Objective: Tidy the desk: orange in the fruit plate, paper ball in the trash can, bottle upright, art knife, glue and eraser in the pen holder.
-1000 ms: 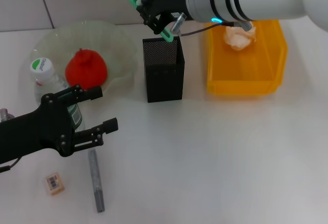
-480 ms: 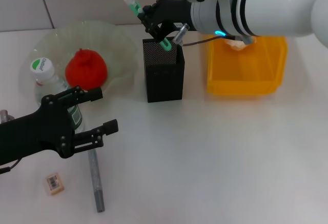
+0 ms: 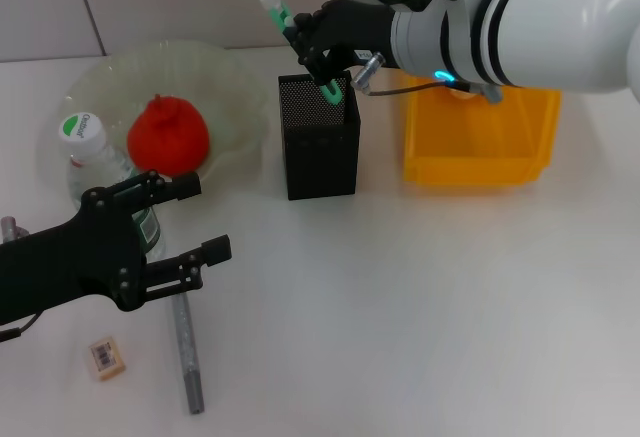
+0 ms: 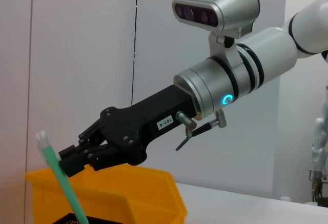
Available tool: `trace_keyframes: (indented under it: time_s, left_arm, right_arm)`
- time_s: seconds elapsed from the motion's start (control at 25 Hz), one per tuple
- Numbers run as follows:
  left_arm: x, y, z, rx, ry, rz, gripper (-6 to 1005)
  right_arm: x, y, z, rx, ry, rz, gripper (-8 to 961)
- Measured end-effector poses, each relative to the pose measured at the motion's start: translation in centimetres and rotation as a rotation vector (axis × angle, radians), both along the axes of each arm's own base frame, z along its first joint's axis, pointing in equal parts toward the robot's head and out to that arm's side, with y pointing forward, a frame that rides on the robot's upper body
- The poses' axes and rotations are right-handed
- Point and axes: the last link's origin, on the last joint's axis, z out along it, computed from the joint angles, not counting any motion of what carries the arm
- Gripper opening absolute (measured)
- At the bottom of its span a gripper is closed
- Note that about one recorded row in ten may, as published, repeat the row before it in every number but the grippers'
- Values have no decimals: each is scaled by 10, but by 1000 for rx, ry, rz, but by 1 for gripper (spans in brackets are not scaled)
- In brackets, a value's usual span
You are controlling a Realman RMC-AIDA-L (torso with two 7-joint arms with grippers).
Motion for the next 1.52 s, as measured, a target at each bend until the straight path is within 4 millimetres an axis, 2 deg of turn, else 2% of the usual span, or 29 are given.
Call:
trace_keyframes:
  time_s: [1.4, 1.52]
  left_arm:
    - [0, -1, -1, 0, -1, -5, 787]
    - [1, -1, -1, -1, -2, -6, 787]
  right_arm:
    - [17, 0, -14, -30, 27, -36, 86]
    - [17, 0, -14, -31, 26, -36, 159]
